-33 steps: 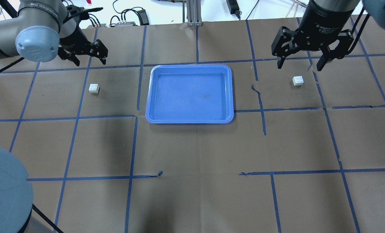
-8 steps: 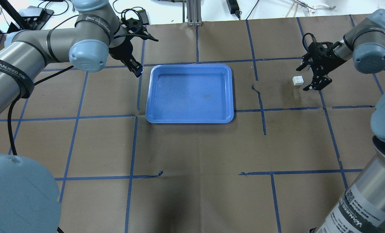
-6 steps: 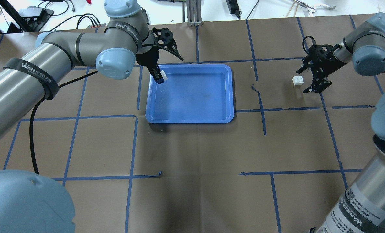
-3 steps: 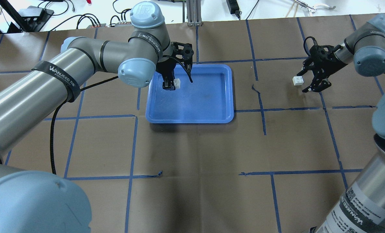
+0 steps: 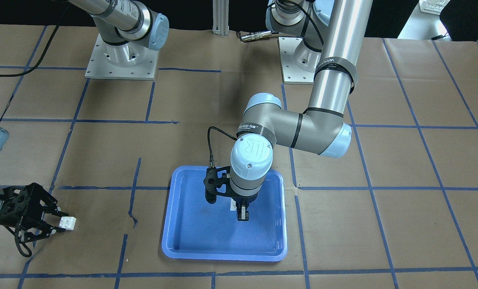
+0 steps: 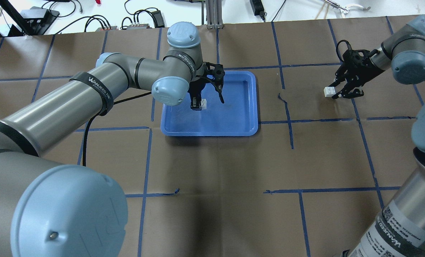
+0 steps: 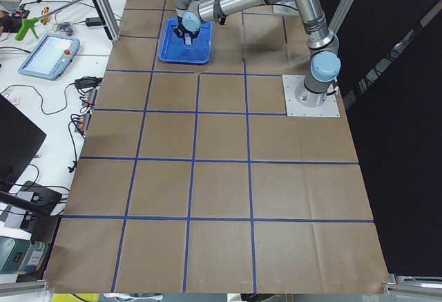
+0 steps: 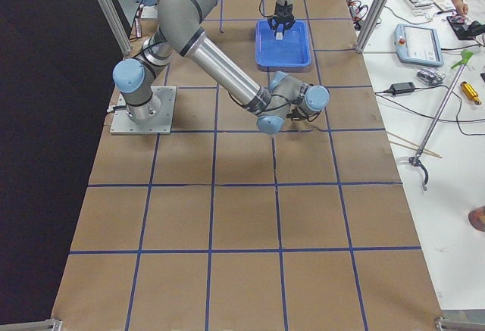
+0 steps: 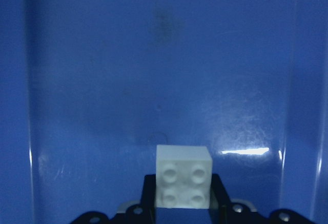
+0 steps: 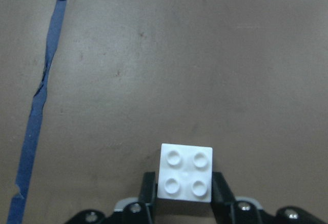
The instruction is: Assemble white blocks and place on blue tray
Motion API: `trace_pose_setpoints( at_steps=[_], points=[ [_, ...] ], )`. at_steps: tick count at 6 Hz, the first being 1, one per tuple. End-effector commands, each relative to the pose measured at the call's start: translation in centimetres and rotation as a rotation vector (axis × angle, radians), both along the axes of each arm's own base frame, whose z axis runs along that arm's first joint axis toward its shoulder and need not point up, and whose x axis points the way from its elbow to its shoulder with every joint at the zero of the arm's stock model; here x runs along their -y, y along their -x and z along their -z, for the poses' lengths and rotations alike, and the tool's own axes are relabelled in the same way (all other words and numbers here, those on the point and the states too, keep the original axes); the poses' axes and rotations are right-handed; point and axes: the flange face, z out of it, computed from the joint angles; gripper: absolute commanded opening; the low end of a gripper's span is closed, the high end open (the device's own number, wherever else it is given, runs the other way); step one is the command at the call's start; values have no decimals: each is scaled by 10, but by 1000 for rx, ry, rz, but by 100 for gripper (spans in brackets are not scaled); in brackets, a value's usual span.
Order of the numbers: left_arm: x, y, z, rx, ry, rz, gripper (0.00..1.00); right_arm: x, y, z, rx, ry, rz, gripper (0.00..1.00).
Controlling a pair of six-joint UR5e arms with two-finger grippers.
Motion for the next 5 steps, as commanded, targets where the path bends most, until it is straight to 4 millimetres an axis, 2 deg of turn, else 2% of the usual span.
trace_pose_setpoints(
  at_steps=[1, 2, 3, 4, 5],
  points=[
    [0, 3, 10, 16, 0, 3, 10, 3, 1, -7, -4, 13, 2, 36],
    [-1, 4, 11, 16, -2, 2, 23, 5, 1, -8, 2, 30, 5, 33],
    [-1, 4, 11, 16, -2, 2, 97, 7, 1, -15, 5, 37, 25, 31],
    [-1, 4, 11, 18, -1, 2, 98, 14, 5, -32, -7, 52, 38, 30],
    [-2, 3, 8, 18, 2, 2, 99, 10, -3, -64, 11, 61, 41, 29]
  ],
)
